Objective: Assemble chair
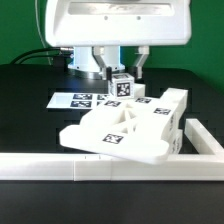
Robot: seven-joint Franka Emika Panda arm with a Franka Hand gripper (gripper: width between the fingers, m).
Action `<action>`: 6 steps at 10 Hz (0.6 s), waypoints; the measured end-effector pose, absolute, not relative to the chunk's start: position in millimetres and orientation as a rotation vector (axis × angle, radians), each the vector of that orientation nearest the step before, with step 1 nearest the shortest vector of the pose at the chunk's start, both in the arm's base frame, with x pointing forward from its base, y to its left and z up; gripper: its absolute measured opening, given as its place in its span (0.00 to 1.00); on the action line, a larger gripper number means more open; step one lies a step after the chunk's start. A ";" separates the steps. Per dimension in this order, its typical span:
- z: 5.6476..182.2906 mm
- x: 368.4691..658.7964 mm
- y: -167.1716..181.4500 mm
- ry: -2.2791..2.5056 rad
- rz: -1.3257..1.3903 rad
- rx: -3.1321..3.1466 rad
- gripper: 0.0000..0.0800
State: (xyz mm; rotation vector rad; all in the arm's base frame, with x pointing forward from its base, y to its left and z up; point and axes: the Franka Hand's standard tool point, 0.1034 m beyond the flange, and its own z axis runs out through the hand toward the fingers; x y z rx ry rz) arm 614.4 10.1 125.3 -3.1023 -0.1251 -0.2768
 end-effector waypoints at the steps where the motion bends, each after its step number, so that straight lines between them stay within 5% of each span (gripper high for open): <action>1: 125.7 616.0 14.5 0.085 -0.286 -3.091 0.35; 6: 126.4 619.1 35.6 0.820 -0.289 -2.931 0.35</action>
Offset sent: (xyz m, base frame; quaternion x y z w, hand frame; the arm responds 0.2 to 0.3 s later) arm 0.0044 0.0177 -0.0068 -0.0237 0.0106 0.1743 0.9844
